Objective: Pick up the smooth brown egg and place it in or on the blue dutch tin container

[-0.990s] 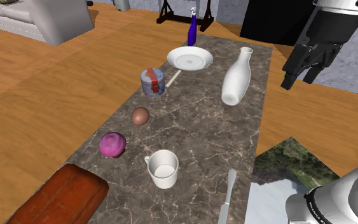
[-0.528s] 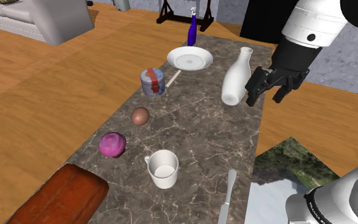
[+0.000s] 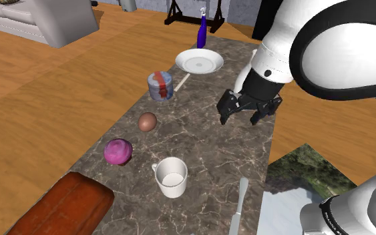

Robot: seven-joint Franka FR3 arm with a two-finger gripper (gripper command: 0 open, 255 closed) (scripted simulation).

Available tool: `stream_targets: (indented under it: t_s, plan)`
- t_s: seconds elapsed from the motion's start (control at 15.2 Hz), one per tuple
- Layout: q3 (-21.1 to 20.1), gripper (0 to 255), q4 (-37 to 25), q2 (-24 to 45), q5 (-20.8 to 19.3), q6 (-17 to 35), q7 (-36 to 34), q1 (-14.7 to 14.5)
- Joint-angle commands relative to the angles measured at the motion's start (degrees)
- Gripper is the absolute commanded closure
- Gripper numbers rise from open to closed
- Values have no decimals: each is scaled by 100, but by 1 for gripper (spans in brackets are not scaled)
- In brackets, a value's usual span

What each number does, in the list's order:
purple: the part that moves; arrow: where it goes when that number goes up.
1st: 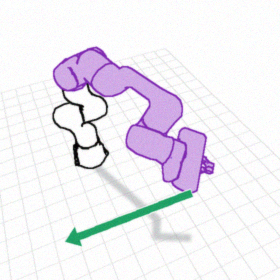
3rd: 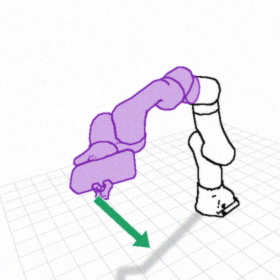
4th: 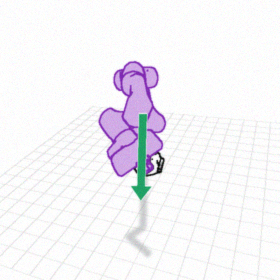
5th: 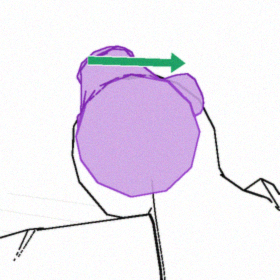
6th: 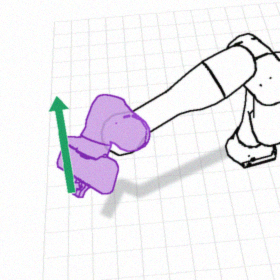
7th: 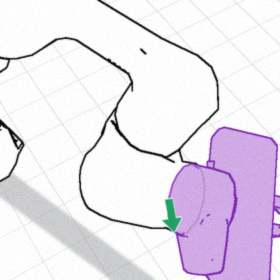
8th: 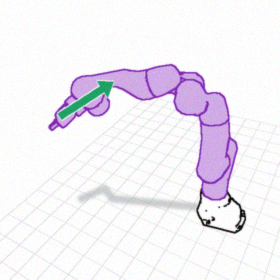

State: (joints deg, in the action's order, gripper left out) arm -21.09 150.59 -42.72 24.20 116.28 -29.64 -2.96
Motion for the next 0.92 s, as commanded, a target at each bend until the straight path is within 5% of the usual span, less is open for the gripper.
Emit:
stream_targets:
  t_s: [0.0,0.53,0.86]
  plan:
    - [-357,0,-34,273,157,484,-398,29]
    - [-1931,0,-599,1833,-9,2338,-2140,705]
    - [-3283,0,-1235,3065,-1345,3288,-3926,1840]
